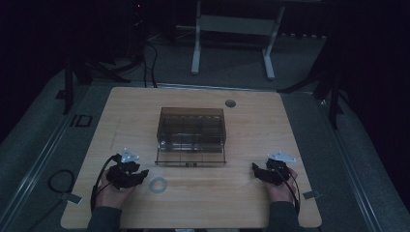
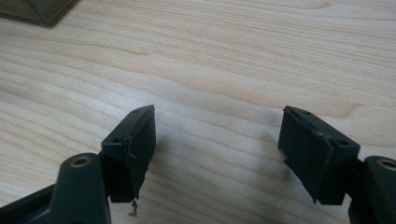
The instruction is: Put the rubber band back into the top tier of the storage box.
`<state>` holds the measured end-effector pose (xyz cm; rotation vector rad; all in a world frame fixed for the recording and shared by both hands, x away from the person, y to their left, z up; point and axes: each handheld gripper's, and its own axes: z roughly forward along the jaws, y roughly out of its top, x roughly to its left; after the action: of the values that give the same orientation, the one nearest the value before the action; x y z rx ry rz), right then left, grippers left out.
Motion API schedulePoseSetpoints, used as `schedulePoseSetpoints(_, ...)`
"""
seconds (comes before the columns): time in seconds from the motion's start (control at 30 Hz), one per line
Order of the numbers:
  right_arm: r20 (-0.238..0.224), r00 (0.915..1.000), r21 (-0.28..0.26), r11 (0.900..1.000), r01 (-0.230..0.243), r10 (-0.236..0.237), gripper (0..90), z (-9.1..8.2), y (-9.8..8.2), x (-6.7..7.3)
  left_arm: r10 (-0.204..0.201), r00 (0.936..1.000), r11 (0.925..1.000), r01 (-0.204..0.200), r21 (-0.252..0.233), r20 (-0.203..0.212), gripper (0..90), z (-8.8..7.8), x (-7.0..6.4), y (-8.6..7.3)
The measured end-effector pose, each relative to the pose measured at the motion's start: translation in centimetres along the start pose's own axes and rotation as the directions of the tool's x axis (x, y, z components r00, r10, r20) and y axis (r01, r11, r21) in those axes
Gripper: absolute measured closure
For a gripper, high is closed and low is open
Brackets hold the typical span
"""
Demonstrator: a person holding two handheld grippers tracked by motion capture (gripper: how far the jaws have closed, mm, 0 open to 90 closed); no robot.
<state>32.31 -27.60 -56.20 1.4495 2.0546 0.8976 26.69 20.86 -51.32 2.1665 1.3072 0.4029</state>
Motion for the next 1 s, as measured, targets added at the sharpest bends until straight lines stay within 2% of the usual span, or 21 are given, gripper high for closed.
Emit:
schedulePoseSetpoints(0.53,-0.004,1.0,0.0,1.0,0.001,-0.001,27.4,0.1,0.1,0.0,0.053,0.9984,0.9973,-0.054,0.05,0.02,56.0,0.0,-0.8,1.0)
schedulePoseSetpoints(0.8,-0.004,1.0,0.001,1.0,0.001,-0.001,27.3,0.1,0.1,0.0,0.073,0.9967,0.9907,-0.077,0.113,0.037,60.3,0.9,-1.2,1.2)
schedulePoseSetpoints(1.0,-0.004,1.0,0.001,1.0,0.001,-0.001,27.3,0.1,0.1,0.0,0.092,0.994,0.9825,-0.1,0.157,0.059,63.2,1.5,-1.4,1.2)
